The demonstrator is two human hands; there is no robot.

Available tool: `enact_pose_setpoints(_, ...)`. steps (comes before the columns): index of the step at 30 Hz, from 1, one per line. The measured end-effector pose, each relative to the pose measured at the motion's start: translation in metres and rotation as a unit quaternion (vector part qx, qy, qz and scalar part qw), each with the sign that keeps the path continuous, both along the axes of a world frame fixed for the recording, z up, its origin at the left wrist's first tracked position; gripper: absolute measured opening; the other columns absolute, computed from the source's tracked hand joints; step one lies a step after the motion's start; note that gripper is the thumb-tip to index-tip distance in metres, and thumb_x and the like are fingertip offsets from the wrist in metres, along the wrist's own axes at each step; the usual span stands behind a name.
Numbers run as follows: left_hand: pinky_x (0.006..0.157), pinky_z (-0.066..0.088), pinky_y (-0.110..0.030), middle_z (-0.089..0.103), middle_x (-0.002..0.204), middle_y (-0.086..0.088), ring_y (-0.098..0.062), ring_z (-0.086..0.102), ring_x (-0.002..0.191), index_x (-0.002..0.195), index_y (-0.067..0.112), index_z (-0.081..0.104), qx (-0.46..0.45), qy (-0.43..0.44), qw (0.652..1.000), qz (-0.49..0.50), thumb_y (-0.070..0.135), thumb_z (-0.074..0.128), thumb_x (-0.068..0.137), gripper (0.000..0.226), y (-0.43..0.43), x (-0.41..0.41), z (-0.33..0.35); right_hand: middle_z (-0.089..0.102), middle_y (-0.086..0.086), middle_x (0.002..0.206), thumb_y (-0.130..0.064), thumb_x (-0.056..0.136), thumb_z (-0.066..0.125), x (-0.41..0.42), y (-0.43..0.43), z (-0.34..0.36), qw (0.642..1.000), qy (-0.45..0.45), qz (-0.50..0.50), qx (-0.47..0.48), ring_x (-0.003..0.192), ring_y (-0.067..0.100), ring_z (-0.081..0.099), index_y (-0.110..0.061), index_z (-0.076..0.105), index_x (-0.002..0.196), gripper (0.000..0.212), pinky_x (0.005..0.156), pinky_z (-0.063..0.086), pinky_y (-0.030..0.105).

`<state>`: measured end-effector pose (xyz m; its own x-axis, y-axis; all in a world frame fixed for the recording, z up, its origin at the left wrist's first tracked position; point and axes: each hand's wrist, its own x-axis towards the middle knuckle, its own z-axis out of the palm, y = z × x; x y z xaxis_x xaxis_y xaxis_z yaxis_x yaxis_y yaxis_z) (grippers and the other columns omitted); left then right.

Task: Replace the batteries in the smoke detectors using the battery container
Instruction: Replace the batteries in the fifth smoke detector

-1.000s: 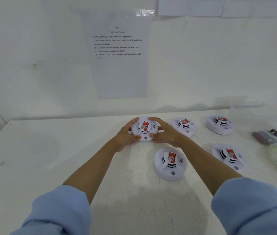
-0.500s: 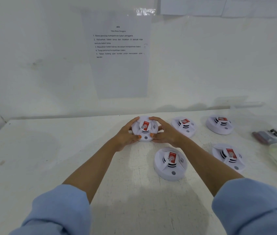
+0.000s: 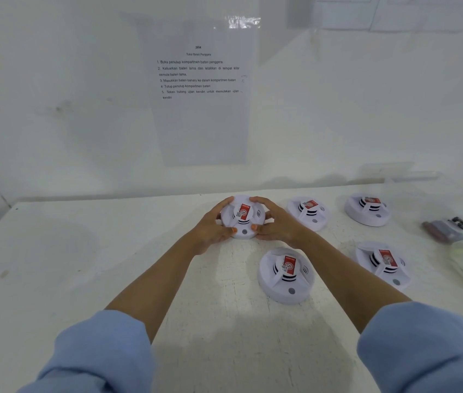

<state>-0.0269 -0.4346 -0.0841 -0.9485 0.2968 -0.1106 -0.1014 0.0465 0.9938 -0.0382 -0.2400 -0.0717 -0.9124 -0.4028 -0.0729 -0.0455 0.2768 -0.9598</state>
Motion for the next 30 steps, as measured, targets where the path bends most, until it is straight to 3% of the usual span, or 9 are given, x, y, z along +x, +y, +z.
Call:
enact_pose_setpoints(5,0.069,0.055,-0.018,0.044,0.127,0.001,-0.013,0.053,0.102,0.139,0.025,0.033,-0.005,0.002,1.0,0.007,-0.01,0.059,0.082,0.071,0.001,-0.002,-0.001,0.054,0.001,0.09,0.005,0.083,0.062,-0.003,-0.003,0.0,1.0,0.013,-0.006,0.026,0.08,0.017,0.054,-0.013,0.034,0.137,0.064,0.062,0.052,0.017)
enact_pose_setpoints(10,0.065,0.054,-0.016,0.044,0.131,-0.001,-0.019,0.048,0.112,0.14,0.021,0.034,-0.023,0.004,1.0,0.021,-0.011,0.058,0.082,0.071,0.006,-0.005,0.0,0.055,0.007,0.091,0.001,0.083,0.063,-0.005,0.001,-0.003,0.999,0.008,-0.02,0.041,0.091,0.026,0.053,-0.014,0.035,0.138,0.064,0.069,0.051,0.02)
enact_pose_setpoints(14,0.098,0.043,-0.034,0.043,0.139,-0.002,-0.021,0.042,0.125,0.143,0.016,0.033,-0.126,0.031,0.991,0.035,-0.006,0.061,0.08,0.072,0.008,-0.012,0.0,0.049,0.012,0.118,0.001,0.083,0.062,-0.006,-0.003,-0.002,0.998,0.016,-0.028,0.048,0.101,0.025,0.053,-0.013,0.034,0.139,0.064,0.069,0.053,0.014)
enact_pose_setpoints(16,0.107,0.037,-0.043,0.042,0.143,-0.004,-0.024,0.041,0.129,0.143,0.016,0.034,-0.157,0.032,0.987,0.03,-0.001,0.062,0.082,0.07,0.007,-0.013,0.0,0.047,0.012,0.13,-0.002,0.084,0.062,-0.008,-0.004,-0.005,0.997,0.014,-0.034,0.063,0.111,0.026,0.052,-0.012,0.033,0.141,0.065,0.078,0.053,0.018)
enact_pose_setpoints(19,0.109,0.035,-0.046,0.046,0.141,-0.005,-0.025,0.043,0.128,0.139,0.016,0.039,-0.168,0.045,0.985,0.012,0.01,0.061,0.087,0.057,0.007,-0.011,-0.001,0.044,0.012,0.14,-0.008,0.086,0.061,-0.008,-0.007,-0.006,0.996,0.009,-0.029,0.086,0.126,0.029,0.046,-0.012,0.033,0.142,0.063,0.1,0.044,0.035)
enact_pose_setpoints(23,0.109,0.035,-0.045,0.047,0.141,-0.002,-0.023,0.045,0.127,0.139,0.023,0.04,-0.228,0.067,0.971,0.003,0.041,0.06,0.073,0.071,0.003,-0.013,-0.003,0.048,0.004,0.136,-0.011,0.089,0.058,-0.009,-0.01,-0.004,0.992,0.013,-0.019,0.122,0.126,0.022,0.045,-0.01,0.037,0.14,0.055,0.106,0.038,0.036)
enact_pose_setpoints(26,0.108,0.035,-0.047,0.049,0.139,-0.003,-0.024,0.045,0.127,0.138,0.022,0.043,-0.249,0.078,0.965,-0.001,0.041,0.062,0.07,0.073,0.001,-0.016,-0.003,0.047,0.006,0.138,-0.013,0.091,0.055,-0.007,-0.011,0.0,0.991,0.007,-0.018,0.134,0.127,0.021,0.044,-0.01,0.036,0.141,0.053,0.107,0.037,0.034)
enact_pose_setpoints(30,0.111,0.023,-0.039,0.047,0.138,-0.005,-0.024,0.037,0.131,0.136,0.015,0.046,-0.358,0.159,0.919,0.05,0.032,0.059,0.087,0.053,0.004,-0.021,-0.002,0.042,0.006,0.141,-0.019,0.095,0.048,-0.007,-0.012,0.007,0.982,0.029,-0.036,0.185,0.127,0.019,0.041,-0.01,0.035,0.14,0.047,0.103,0.032,0.028)
